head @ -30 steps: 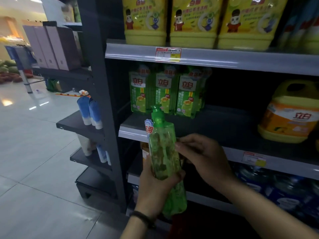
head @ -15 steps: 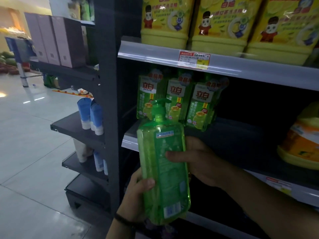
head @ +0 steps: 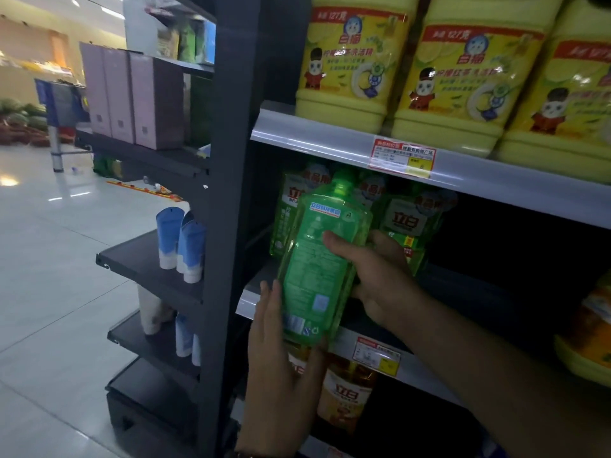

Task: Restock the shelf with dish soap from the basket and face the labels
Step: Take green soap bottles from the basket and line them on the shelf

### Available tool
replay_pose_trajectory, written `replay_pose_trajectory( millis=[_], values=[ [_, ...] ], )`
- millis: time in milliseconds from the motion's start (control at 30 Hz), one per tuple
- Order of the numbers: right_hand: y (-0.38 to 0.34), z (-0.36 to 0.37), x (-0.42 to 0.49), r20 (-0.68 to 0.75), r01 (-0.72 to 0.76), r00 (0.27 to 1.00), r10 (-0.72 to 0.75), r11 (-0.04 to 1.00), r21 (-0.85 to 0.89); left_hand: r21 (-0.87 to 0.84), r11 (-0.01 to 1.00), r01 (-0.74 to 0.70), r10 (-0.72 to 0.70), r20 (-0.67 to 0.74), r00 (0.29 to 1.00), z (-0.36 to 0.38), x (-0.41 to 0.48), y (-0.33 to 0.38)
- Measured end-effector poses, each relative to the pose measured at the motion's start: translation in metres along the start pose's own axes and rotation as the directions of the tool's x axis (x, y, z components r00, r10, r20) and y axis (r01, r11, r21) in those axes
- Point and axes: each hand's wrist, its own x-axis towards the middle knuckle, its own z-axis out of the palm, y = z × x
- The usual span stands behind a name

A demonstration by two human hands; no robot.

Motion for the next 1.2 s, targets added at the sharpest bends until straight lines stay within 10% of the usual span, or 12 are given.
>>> replay_pose_trajectory(
  millis=[667, 1200],
  values=[
    [0.043, 0.016, 0.068, -0.056, 0.227, 0.972, -0.228, 0.974, -0.023, 0.282, 0.955, 0.095, -0.138, 0.135, 0.981, 0.026, 0.003, -0.031],
    [0.042, -0.020, 0.025, 0.168, 0.159, 0.984, -0.067, 0.760, -0.630, 0.262, 0.965, 0.023, -0.057, 0.126, 0.990, 0.029, -0.011, -0.026]
  ],
)
